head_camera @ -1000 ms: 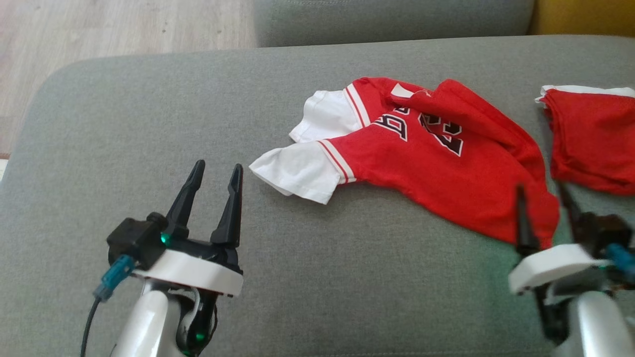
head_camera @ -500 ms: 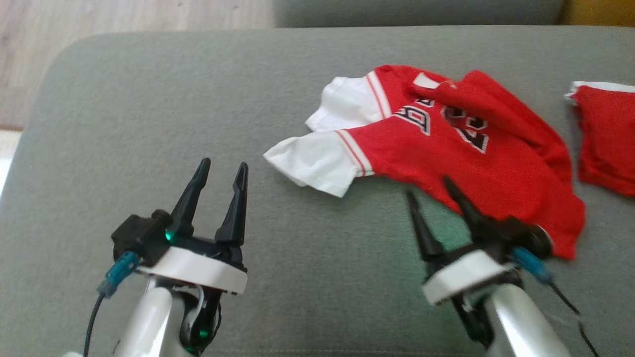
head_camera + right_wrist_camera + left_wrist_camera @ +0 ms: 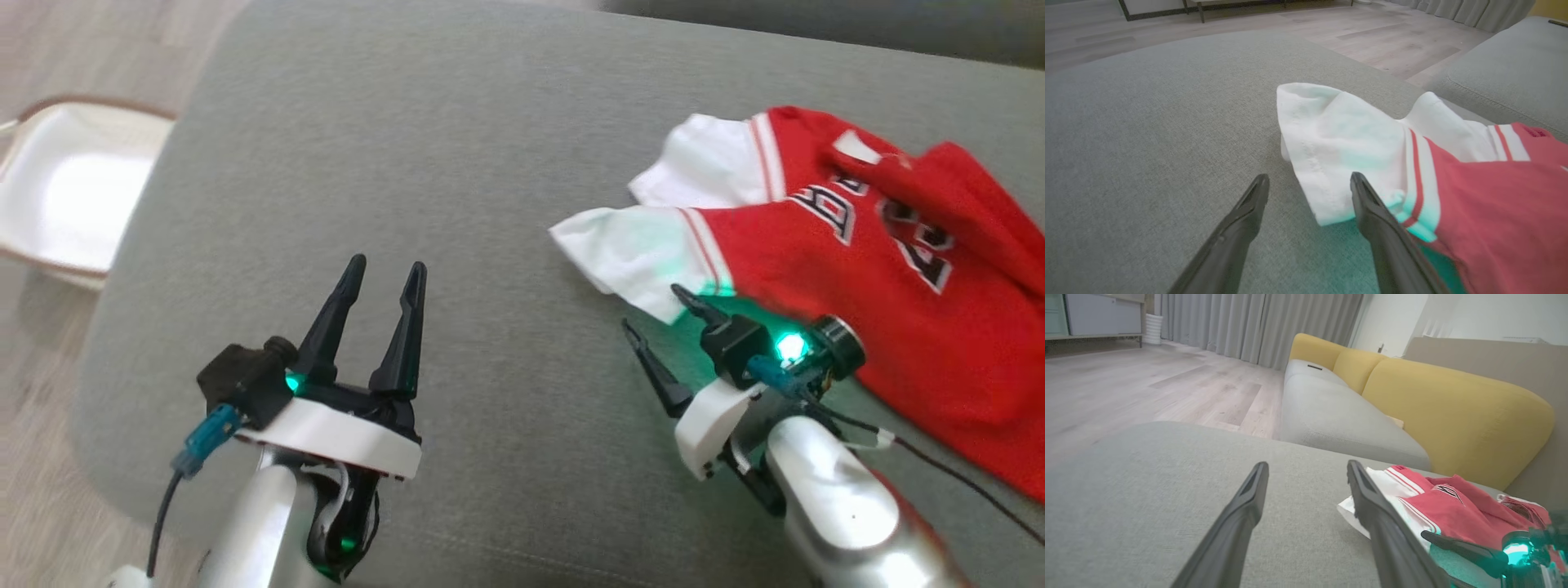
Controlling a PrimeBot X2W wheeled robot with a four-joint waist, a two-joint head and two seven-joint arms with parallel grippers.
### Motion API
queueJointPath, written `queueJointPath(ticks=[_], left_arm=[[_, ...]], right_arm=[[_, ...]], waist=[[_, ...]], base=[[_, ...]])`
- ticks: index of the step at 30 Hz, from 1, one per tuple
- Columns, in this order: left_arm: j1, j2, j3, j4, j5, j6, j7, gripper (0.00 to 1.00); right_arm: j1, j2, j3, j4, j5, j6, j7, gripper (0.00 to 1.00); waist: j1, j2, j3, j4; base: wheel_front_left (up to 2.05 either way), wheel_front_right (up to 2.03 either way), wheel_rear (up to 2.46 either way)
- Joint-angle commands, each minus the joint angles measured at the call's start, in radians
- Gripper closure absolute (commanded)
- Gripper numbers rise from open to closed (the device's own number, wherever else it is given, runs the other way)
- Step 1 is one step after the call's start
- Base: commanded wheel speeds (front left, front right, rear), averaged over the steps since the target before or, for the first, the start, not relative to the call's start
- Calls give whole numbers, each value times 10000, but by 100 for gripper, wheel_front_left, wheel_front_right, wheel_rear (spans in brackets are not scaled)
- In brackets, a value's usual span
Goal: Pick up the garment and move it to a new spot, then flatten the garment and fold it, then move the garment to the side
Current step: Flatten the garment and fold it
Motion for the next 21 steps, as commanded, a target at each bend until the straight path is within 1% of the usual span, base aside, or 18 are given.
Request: queueJointPath(ticks=[1,5,6,7,8,9,12,16,18,21], left_arm=[[-334,37,245,-299,-38,43,-53,0],[-316,37,252,-317,-62,54,-53,0],[-311,37,254,-318,-64,54,-53,0],[-305,37,253,-320,-64,57,-53,0],[-299,37,252,-326,-68,65,-53,0],[-294,37,255,-335,-74,75,-53,0],[-280,37,301,-346,-67,102,-53,0],[-255,37,391,-327,-10,114,-53,0],[-255,37,437,-303,39,102,-53,0],[-228,37,505,-267,115,76,-53,0]], right_arm=[[-376,-1,105,-48,-210,-9,-159,0],[-782,-34,-105,739,-672,-9,-310,0],[-871,-25,-163,939,-747,-9,-345,6],[-965,-26,-220,1126,-850,-9,-391,30],[-1049,-12,-279,1299,-928,-9,-456,66],[-1128,6,-336,1462,-992,-9,-528,100],[-1336,126,-408,1841,-1084,-9,-801,100],[-1413,308,-348,1978,-963,-9,-1070,100],[-1349,417,-126,1952,-697,-9,-1206,100],[-1104,516,589,1747,-68,-9,-1322,100]], waist=[[0,-1,69,314],[0,-1,113,545],[0,-1,115,574],[0,-1,116,597],[0,-1,120,611],[0,-1,125,615],[0,-1,121,527],[0,-1,51,309],[0,-1,-42,140],[0,-1,-229,-137]], base=[[0,0,0],[0,0,0],[0,0,0],[0,0,0],[0,0,0],[0,0,0],[0,0,0],[0,0,0],[0,0,0],[0,0,0]])
